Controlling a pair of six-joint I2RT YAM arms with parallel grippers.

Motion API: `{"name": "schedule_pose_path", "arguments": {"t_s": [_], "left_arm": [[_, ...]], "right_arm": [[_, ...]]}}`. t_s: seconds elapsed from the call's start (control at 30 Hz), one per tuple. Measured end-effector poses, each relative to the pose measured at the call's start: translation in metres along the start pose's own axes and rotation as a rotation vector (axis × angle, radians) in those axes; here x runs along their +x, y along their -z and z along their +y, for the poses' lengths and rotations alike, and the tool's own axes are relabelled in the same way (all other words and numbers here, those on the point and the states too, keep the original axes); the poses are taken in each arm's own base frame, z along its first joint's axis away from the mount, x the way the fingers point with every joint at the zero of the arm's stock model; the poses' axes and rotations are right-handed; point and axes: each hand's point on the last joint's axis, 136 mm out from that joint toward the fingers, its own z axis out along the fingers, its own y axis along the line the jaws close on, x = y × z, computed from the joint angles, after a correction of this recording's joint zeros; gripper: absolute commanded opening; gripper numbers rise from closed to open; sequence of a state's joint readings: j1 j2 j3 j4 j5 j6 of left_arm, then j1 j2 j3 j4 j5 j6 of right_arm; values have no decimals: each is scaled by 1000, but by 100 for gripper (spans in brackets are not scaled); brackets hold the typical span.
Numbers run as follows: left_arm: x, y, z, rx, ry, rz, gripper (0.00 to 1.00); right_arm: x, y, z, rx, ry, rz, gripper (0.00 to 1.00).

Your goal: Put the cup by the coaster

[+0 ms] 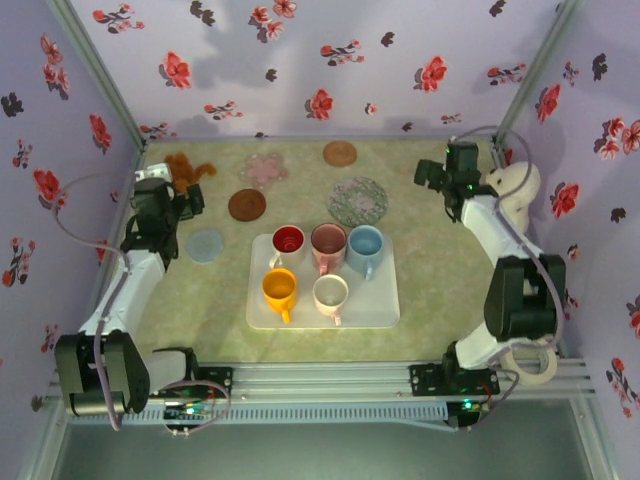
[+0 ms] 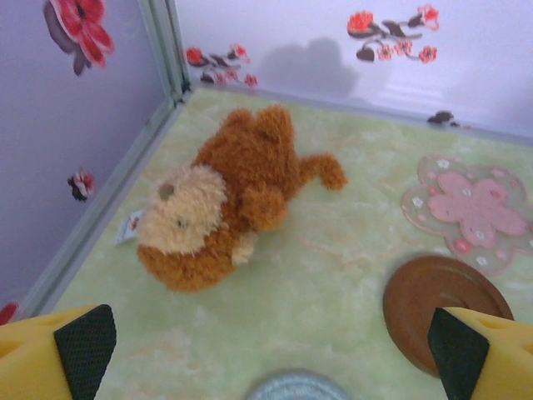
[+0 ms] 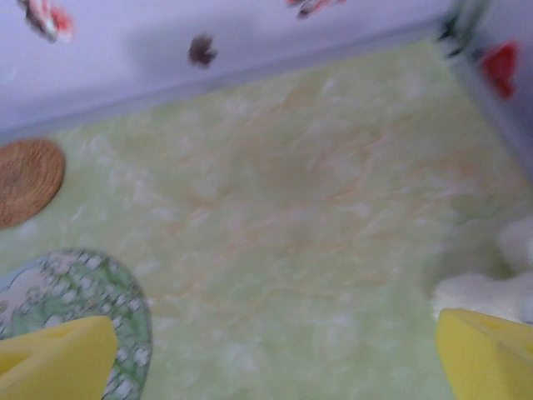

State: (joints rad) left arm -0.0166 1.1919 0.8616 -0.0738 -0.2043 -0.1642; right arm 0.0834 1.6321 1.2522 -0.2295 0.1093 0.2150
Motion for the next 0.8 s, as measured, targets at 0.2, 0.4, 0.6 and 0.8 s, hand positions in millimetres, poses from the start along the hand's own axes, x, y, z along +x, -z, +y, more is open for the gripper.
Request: {"name": "schedule_pose_path", "arguments": {"t_s": [0.2, 0.4, 0.6, 0.8], "left_arm": [[11, 5, -5, 24, 21, 116, 99], [28, 9, -6, 31, 39, 199, 99], [39, 8, -8, 43, 52, 245, 99], [48, 5, -10, 49, 51, 281, 99]], "right_arm": [[17, -45, 55, -80, 62, 215, 96], [63, -79, 96, -88, 122, 409, 94], [103, -95, 105, -36, 140, 544, 94], [120, -102, 111, -10, 139, 589, 92]]}}
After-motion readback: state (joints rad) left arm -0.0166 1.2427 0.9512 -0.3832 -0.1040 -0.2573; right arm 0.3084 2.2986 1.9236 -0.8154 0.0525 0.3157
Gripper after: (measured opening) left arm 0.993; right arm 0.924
